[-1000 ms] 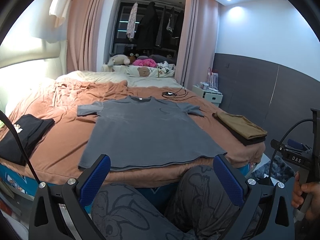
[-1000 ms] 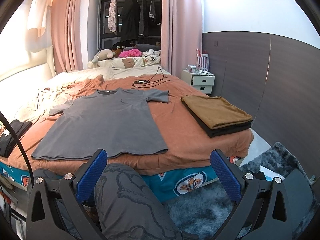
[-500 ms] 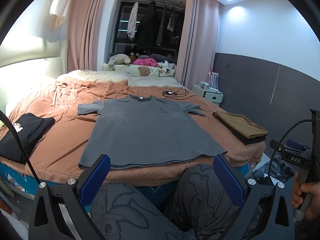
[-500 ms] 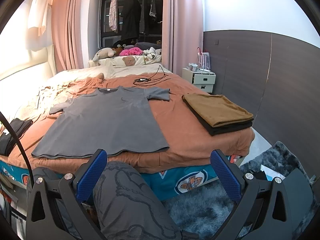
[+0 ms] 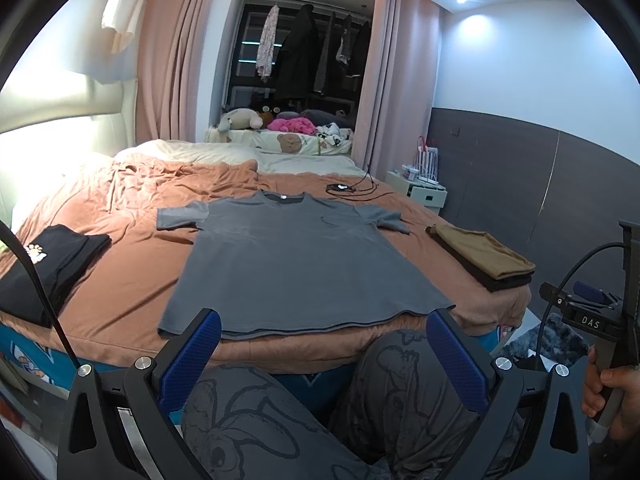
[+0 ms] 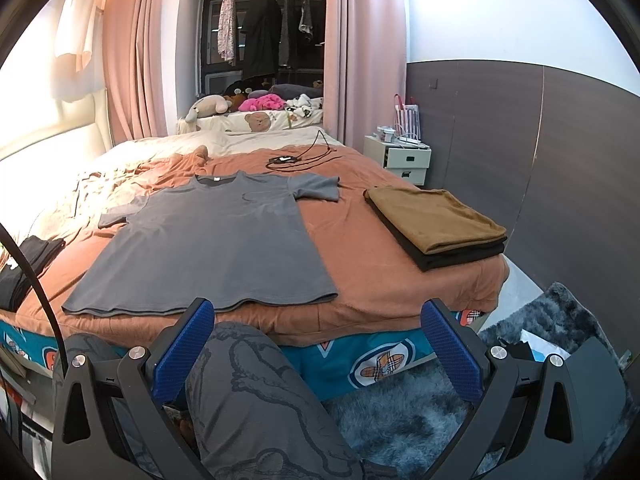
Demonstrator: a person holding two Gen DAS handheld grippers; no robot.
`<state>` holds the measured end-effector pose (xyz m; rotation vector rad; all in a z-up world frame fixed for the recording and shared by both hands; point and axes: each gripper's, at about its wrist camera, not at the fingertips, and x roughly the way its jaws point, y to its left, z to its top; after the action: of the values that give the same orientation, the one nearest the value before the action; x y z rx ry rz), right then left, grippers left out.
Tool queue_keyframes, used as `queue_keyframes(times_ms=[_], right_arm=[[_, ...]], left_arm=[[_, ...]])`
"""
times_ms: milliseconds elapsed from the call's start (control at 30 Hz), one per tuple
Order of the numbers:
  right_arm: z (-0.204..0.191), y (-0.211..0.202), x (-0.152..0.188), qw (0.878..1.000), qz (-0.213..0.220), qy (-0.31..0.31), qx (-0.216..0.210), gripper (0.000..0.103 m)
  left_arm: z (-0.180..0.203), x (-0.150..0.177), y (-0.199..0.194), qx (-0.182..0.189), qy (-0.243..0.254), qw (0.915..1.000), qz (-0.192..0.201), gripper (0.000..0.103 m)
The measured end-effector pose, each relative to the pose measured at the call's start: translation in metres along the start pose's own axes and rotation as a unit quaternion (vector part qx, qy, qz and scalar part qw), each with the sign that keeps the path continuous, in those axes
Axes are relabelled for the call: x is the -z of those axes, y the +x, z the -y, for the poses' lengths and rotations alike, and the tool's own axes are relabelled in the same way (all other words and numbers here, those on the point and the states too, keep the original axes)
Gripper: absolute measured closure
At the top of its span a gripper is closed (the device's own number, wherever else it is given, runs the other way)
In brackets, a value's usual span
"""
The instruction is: Fold small clothes
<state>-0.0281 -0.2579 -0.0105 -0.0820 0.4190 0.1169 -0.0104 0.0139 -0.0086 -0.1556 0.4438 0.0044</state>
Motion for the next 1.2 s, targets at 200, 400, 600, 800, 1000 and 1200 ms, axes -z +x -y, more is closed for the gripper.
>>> queue_keyframes(times_ms=[200,400,600,800,1000,1200], right_arm=[[0.001,0.002,0.001,1.0,-0.004,0.002,0.002,0.0],[-0.002,0.003,-0.002,1.0,-0.003,0.004,0.0,0.0],[0.0,0.008,-0.001,1.0,-0.009,0.005,-0.003,0.0],[0.005,0.019,-0.005,1.0,-0.011,0.007,-0.004,0.0],[0.008,0.043,-0.016,1.0,-0.023,0.012,-0.007,0.0],[0.013,0.069,-0.034,0.999,-0.037,0.029,-0.011,0.0]], left_arm=[[-0.001,-0.002,-0.004,-0.002,-0.001,1.0,0.005,0.0],[-0.005,-0.006,-0.003,-0.004,-0.004,1.0,0.003,0.0],[-0.01,-0.01,0.0,-0.008,-0.009,0.9999,0.002,0.0],[-0.017,-0.018,0.008,-0.023,-0.008,0.9997,-0.001,0.0],[-0.026,-0.033,0.031,-0.037,-0.016,0.9992,-0.009,0.0],[-0.037,-0.048,0.056,-0.045,-0.023,0.9985,-0.018,0.0]])
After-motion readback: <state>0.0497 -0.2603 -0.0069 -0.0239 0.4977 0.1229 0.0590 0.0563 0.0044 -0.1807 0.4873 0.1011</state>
